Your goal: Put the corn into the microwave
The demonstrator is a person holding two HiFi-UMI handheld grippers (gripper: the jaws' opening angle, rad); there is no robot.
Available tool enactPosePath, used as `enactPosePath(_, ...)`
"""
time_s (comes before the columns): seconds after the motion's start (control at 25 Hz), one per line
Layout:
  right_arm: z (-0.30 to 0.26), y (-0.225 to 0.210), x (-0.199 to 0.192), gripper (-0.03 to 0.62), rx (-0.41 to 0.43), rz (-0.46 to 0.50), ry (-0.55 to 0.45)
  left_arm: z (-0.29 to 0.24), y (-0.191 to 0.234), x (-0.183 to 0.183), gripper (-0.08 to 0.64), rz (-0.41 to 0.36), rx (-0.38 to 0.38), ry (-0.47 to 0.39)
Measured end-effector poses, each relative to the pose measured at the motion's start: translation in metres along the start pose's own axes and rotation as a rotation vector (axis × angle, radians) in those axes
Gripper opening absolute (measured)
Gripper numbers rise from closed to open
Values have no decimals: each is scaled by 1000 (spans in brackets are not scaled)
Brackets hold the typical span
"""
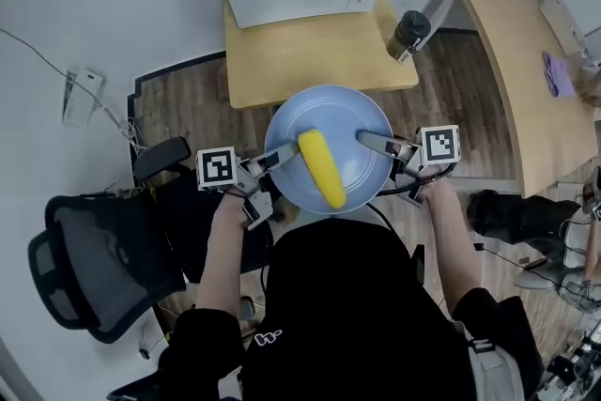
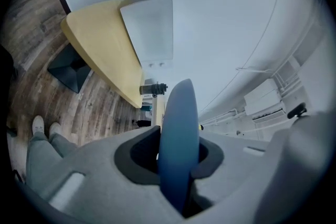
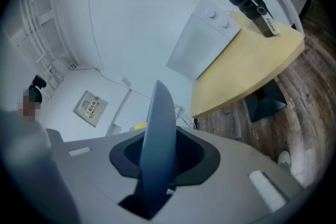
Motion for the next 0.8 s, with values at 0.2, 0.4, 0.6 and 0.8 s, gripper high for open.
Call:
enactPosePath(0.2,-6,4,44,184,-13,71,-88,1,1,35,67,7,1,-79)
enactPosePath(0.4,30,2,91,197,-130,183,-349,-11,-1,53,66,25,-46,-106)
enactPosePath(0.6,70,23,127,20,-230,460,-529,-28,6,61,66,35,-42,-104)
enactPosePath(0.8,66,11,151,2,-482,761,-556,-33,9,64,66,59,-47,-116)
Point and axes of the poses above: the fingertips, and each gripper's own axes: z backward along the fingers, y to its left, x out of its top, the point moved 6 cm from there along z, backward along the fingers
